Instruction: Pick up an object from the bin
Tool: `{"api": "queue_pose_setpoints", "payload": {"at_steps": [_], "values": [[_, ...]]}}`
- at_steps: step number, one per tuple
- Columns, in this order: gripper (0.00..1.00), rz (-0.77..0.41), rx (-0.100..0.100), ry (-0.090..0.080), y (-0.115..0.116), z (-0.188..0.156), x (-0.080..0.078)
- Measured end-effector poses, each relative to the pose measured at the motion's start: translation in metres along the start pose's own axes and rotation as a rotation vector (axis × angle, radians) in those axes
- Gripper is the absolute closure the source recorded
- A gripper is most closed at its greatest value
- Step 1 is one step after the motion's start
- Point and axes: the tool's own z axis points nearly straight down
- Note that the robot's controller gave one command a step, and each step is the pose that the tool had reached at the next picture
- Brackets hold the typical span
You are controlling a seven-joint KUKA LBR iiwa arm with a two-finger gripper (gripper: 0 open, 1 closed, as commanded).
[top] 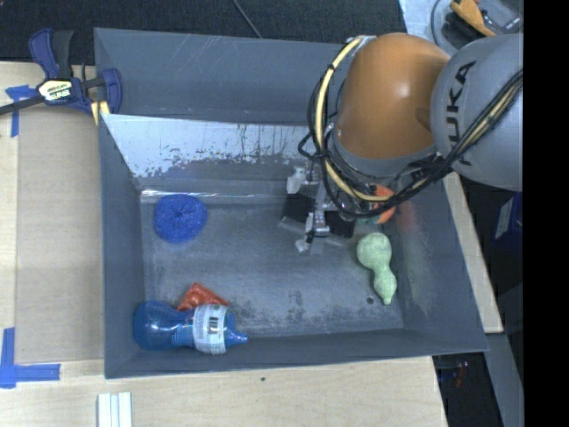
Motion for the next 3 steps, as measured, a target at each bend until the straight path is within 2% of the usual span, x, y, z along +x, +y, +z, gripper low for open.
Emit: {"api": "queue_pose_setpoints", "payload": {"at_steps": [1,2,3], "values": [[0.0,0.001,-0.001,-0.009,0.0,-0.005,-0.001],[0.0,0.07,-0.001,-0.013,-0.078,0.075,-0.03],[0.0,0.14,-0.003,-0.014,-0.099,0.092,-0.035]]}}
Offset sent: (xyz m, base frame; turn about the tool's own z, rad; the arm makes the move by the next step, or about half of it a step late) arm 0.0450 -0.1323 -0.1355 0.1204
